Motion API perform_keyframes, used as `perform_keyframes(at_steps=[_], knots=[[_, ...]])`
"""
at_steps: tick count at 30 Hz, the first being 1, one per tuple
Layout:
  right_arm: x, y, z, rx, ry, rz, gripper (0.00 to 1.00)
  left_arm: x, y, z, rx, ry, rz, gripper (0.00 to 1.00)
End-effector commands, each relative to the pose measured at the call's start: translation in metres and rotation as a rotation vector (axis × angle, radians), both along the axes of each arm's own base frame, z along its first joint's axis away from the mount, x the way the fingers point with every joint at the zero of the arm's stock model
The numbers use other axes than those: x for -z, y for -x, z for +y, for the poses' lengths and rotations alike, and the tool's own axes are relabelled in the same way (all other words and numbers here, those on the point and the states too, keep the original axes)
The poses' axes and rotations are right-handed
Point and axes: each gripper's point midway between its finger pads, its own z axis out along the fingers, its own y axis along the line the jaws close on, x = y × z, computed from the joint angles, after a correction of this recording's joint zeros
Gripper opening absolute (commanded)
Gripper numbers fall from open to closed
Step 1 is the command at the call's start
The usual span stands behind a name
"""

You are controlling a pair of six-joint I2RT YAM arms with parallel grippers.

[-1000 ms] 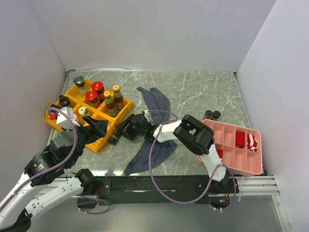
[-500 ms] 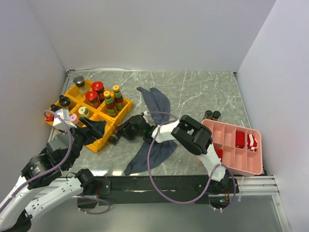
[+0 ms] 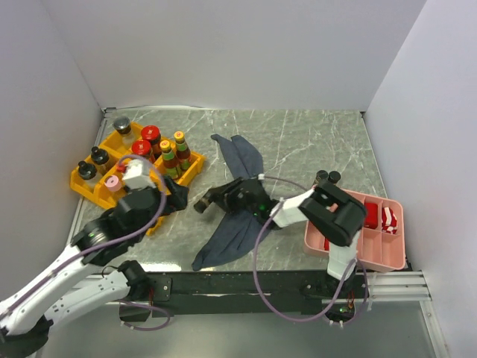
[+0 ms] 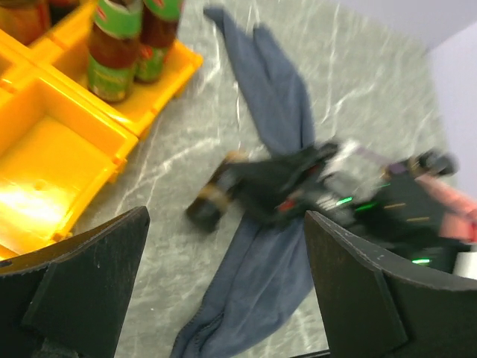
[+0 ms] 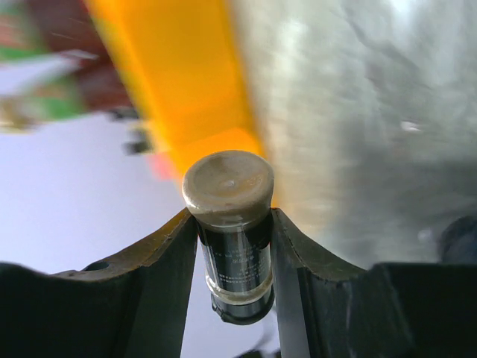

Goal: Organize the condiment bottles
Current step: Pick up the bottle from the center of the board, then place the bottle in the storage box.

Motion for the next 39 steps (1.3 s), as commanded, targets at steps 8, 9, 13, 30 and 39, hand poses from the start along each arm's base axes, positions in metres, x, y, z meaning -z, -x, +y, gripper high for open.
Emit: perform_keyframes(at_steps=[8, 9, 13, 30, 39], knots=[[-0.140, -0.009, -0.025, 0.027, -0.432, -0.173, 0.27, 0.026, -0.028, -0.078, 0.230, -0.024, 0.005, 0.89], [-0.145, -0.007, -0.025, 0.021, -0.459, -0.175, 0.27, 0.033, -0.030, -0.080, 0.227, -0.039, 0.020, 0.89], [-0.147, -0.001, -0.029, 0.010, -0.485, -0.176, 0.27, 0.045, -0.039, -0.079, 0.186, -0.083, 0.046, 0.90], [-0.163, 0.012, -0.029, -0.054, -0.532, -0.236, 0.42, 0.044, -0.037, -0.091, 0.233, -0.053, 0.051, 0.21], [-0.162, 0.010, -0.026, -0.145, -0.407, -0.349, 1.00, 0.001, -0.035, -0.080, 0.205, -0.061, 0.029, 0.01]])
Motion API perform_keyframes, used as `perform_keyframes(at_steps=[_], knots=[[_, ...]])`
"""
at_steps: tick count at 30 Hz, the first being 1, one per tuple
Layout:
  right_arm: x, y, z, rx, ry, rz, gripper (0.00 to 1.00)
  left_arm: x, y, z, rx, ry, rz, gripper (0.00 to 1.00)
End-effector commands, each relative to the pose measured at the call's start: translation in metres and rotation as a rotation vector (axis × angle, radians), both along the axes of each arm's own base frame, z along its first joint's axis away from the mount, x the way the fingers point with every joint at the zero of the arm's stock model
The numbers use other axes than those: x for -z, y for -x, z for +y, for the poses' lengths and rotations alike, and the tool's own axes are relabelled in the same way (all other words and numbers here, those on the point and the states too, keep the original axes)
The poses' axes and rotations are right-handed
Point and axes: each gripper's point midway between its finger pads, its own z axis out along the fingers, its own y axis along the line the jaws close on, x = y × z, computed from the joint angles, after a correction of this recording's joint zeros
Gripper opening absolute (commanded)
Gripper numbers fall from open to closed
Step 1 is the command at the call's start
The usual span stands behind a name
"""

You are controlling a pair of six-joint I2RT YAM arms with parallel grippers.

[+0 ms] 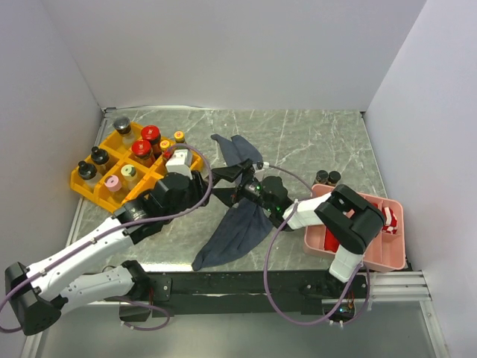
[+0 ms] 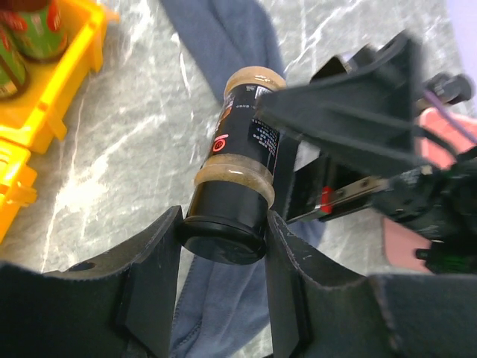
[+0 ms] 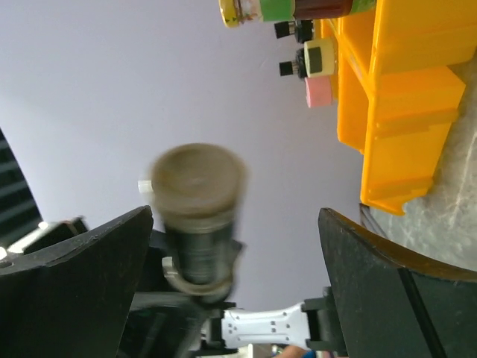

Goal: Organize the condiment bottles
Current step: Place the bottle in the storage box.

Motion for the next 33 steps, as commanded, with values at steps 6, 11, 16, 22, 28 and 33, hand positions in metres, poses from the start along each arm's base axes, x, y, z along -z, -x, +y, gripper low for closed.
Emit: perform_keyframes(at_steps=[6, 11, 16, 22, 28, 33], knots=[[-0.011, -0.013, -0.034, 0.060, 0.195, -0.185, 1.00, -0.064, -0.005, 0.050, -0.188, -0.137, -0.020, 0.01], [0.012, -0.029, -0.061, 0.119, 0.567, -0.253, 1.00, -0.066, -0.016, 0.077, -0.268, -0.278, 0.049, 0.01], [-0.024, -0.028, -0.092, 0.208, 0.722, -0.381, 1.00, -0.061, -0.022, 0.104, -0.333, -0.346, 0.097, 0.01], [-0.048, -0.013, -0.122, 0.289, 0.757, -0.468, 1.00, -0.040, -0.023, 0.132, -0.413, -0.477, 0.230, 0.01], [-0.058, -0.005, -0.127, 0.293, 0.741, -0.500, 1.00, -0.008, -0.026, 0.134, -0.331, -0.498, 0.326, 0.01], [-0.059, -0.001, -0.132, 0.305, 0.747, -0.509, 1.00, 0.011, -0.037, 0.158, -0.338, -0.483, 0.365, 0.01]])
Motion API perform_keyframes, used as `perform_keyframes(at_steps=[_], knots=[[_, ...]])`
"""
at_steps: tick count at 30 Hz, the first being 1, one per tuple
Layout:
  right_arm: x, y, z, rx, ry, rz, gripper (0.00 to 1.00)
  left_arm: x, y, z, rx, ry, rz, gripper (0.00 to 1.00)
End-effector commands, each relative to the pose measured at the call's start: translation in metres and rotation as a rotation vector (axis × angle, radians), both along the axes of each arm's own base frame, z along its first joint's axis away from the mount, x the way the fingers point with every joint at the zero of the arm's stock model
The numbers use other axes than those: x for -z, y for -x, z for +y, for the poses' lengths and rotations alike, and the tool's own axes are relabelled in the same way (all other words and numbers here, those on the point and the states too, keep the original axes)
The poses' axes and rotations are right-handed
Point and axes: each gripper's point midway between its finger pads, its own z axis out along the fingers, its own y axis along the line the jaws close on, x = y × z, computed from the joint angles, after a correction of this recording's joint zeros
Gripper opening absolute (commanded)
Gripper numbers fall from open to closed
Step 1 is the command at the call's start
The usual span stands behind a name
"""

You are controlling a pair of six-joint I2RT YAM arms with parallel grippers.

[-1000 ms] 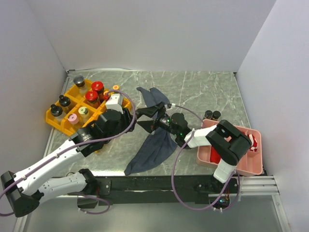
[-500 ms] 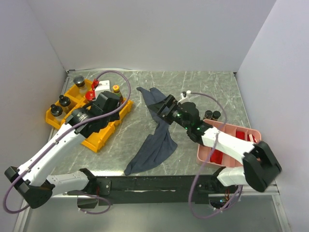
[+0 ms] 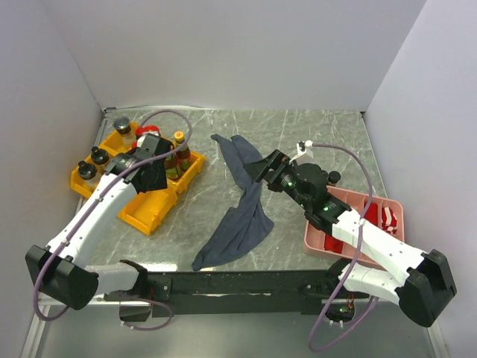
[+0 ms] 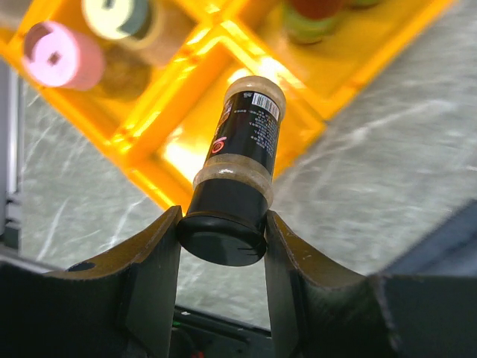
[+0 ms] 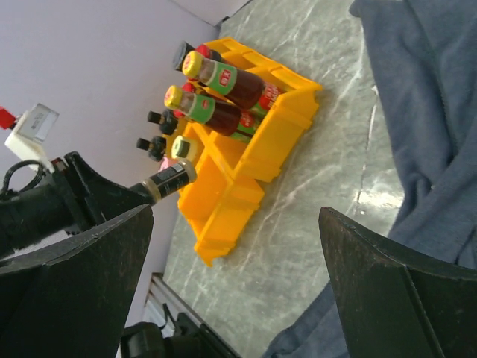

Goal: Organize the condiment bottles
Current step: Place the bottle in the storage box.

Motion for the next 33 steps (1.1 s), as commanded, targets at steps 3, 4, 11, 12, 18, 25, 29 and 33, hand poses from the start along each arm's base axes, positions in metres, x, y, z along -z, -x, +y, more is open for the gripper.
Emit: perform_keyframes(at_steps=[3, 4, 11, 12, 18, 25, 29, 33], knots=[[-0.010, 0.004, -0.015, 0.047, 0.006, -0.064, 1.00, 0.013, -0.014, 0.012, 0.035, 0.021, 0.034, 0.01], [-0.012, 0.003, -0.016, 0.051, 0.001, -0.071, 1.00, 0.015, -0.015, 0.011, 0.043, 0.031, 0.043, 0.01], [-0.013, 0.004, -0.013, 0.030, 0.009, -0.077, 1.00, 0.048, -0.021, 0.012, 0.057, 0.034, 0.149, 0.01], [-0.012, 0.004, -0.013, 0.031, 0.011, -0.076, 1.00, 0.052, -0.021, 0.014, 0.049, 0.030, 0.163, 0.01], [-0.013, 0.004, -0.017, 0.041, 0.007, -0.092, 1.00, 0.068, -0.022, 0.022, 0.026, -0.006, 0.222, 0.01], [-0.018, 0.007, -0.017, 0.032, -0.003, -0.108, 1.00, 0.086, -0.030, 0.027, 0.005, -0.009, 0.268, 0.11], [-0.018, 0.008, -0.019, 0.039, -0.007, -0.112, 1.00, 0.094, -0.035, 0.030, -0.007, -0.018, 0.281, 0.27], [-0.019, 0.009, -0.019, 0.039, -0.007, -0.114, 1.00, 0.097, -0.041, 0.030, -0.014, -0.018, 0.272, 0.37]])
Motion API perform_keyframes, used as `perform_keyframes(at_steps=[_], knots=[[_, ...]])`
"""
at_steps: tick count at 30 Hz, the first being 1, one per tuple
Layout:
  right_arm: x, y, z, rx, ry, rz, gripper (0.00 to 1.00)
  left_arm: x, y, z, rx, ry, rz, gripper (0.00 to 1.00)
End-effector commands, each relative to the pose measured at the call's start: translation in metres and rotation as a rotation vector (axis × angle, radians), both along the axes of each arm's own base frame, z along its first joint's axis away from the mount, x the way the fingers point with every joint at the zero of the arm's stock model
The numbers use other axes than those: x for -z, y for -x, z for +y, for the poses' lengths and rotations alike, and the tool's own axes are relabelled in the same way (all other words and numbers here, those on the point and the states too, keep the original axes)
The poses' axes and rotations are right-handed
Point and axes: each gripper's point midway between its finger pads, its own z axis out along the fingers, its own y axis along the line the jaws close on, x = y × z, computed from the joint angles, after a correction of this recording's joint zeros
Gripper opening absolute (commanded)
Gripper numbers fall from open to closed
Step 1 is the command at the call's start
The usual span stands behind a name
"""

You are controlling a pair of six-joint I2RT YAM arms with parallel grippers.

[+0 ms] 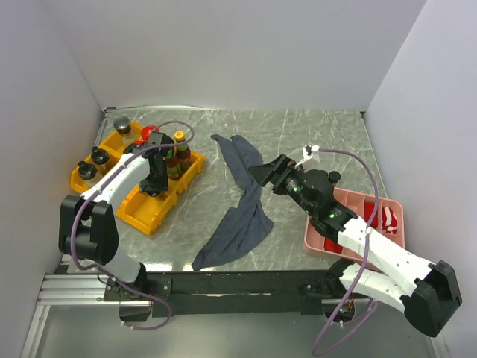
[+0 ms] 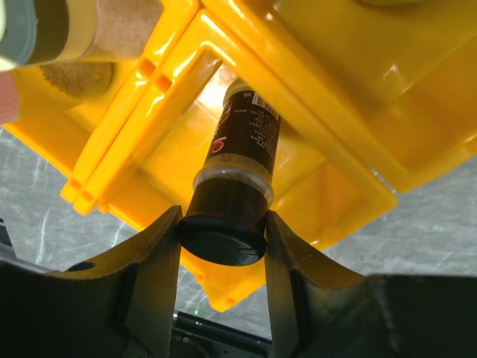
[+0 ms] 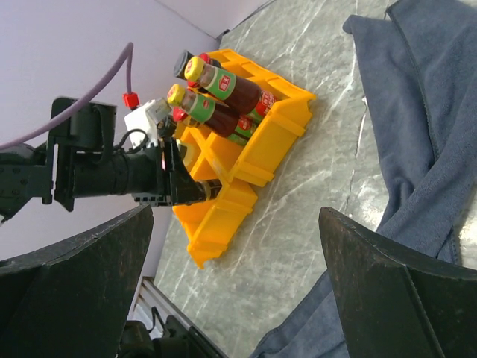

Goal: Organize the condiment bottles
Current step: Place the bottle in the storage box.

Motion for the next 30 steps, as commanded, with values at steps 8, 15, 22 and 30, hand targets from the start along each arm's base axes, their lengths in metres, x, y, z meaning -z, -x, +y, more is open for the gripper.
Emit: perform_keyframes(at_steps=[8, 15, 22, 30], knots=[[-0.015, 0.000, -0.002, 0.004, -0.032, -0.062, 1.00, 0.001, -0.016, -0.001, -0.002, -0.005, -0.040, 0.50], [-0.011, -0.001, -0.001, 0.004, -0.027, -0.054, 1.00, -0.012, -0.012, 0.006, -0.036, -0.036, -0.052, 0.55], [-0.010, 0.000, 0.000, -0.004, -0.023, -0.052, 1.00, -0.026, -0.016, 0.007, -0.043, -0.032, -0.112, 0.69], [-0.011, 0.000, 0.000, -0.003, -0.027, -0.055, 1.00, -0.032, -0.017, 0.017, -0.092, -0.082, -0.131, 0.64]])
